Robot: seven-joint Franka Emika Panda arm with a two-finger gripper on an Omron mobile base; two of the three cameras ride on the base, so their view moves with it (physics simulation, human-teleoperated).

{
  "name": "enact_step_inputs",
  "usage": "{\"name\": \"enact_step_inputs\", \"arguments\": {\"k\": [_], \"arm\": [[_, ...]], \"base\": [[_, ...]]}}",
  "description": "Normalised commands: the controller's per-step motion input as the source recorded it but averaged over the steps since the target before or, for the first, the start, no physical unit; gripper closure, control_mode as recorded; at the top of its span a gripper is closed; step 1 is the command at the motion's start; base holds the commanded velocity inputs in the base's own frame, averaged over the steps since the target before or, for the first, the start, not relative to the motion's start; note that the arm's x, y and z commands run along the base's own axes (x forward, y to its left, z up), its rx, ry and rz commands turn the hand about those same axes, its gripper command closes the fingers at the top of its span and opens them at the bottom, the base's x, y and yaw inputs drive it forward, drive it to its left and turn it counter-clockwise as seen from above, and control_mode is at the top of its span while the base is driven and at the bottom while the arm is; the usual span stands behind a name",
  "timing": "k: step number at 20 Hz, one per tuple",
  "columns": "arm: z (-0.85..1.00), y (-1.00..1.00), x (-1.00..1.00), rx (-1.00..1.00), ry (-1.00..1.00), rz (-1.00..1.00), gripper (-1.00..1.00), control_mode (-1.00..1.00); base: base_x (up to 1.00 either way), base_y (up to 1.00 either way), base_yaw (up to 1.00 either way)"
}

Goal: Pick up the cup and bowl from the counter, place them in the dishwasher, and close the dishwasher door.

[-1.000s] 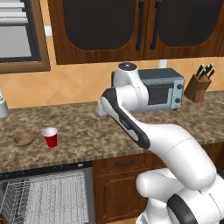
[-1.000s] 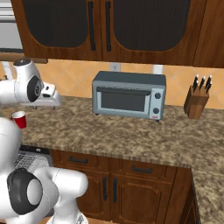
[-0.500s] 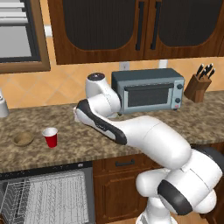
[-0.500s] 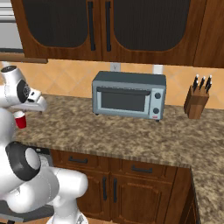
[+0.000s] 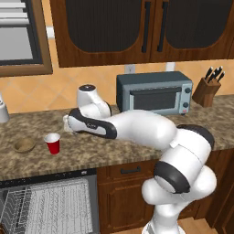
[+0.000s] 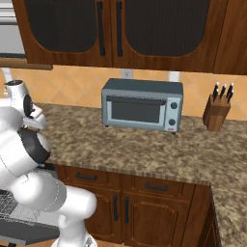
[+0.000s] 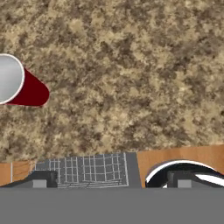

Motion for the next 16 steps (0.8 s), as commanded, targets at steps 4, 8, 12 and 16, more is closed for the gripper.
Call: {"name": "enact_step_inputs", "arguments": {"k": [4,8,12,16], "arm": [[0.0,0.51,0.49,0.03,0.09,-0.06,-1.0,-1.0],[0.0,0.32,0.08,0.0,0.01,0.0,-1.0,-1.0],[-0.08,0.17,0.22,0.0,0.0,0.0,-1.0,-1.0],[-0.23,0.25,0.37,0.0,0.0,0.0,-1.0,-1.0]], "base": [[0.0,0.0,0.0],[0.0,0.0,0.0],[0.0,0.0,0.0],[0.0,0.0,0.0]]}}
